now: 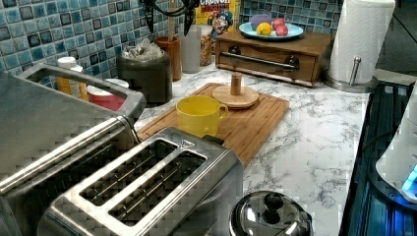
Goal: Get a tea bag.
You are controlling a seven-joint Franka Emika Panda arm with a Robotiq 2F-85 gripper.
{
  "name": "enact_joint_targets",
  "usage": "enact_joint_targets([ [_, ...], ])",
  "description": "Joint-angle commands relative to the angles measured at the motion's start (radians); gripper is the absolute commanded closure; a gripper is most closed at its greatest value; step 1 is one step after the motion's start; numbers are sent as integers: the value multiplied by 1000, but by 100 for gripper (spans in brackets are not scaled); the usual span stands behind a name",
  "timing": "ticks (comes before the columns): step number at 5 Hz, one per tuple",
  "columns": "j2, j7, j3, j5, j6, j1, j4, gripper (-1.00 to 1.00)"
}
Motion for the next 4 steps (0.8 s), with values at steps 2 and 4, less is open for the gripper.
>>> enact_joint_targets([
  [2, 165, 86, -34, -70, -17, -2, 446, -100],
  [4, 238, 83, -59, -42, -76, 10, 534, -100],
])
